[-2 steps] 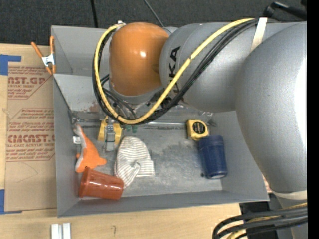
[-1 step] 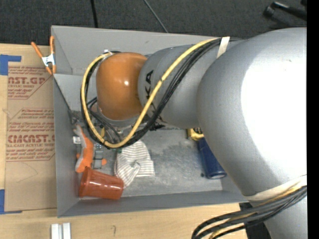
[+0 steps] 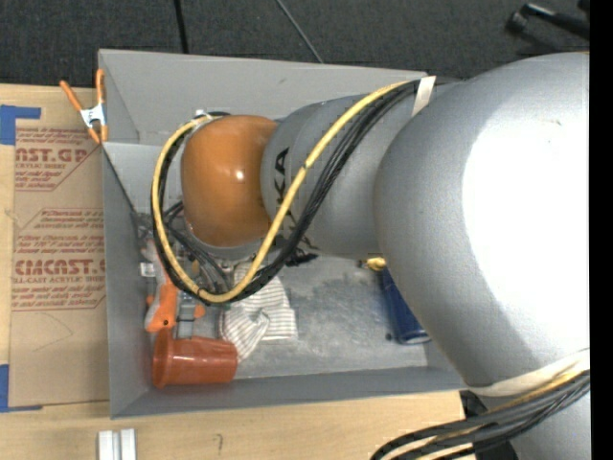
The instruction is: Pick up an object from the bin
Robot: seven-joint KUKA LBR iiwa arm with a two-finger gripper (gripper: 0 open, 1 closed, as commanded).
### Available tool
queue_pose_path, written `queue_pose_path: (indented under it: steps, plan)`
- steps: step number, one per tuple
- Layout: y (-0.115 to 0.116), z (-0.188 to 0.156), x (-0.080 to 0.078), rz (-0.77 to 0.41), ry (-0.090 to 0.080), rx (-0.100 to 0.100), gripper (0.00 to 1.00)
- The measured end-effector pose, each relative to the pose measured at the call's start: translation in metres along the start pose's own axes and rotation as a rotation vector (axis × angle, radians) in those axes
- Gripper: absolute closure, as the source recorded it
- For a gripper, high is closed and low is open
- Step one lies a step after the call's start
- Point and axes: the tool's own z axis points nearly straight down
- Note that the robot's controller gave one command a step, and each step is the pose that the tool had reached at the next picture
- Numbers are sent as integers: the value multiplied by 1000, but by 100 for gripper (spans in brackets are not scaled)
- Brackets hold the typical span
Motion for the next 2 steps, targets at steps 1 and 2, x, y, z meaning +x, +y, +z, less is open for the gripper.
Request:
queue_pose_path:
  steps: [1, 2]
  plan:
    - [5, -8, 3, 162, -1, -1, 0]
    - [7, 46, -17, 123, -38, -15, 0]
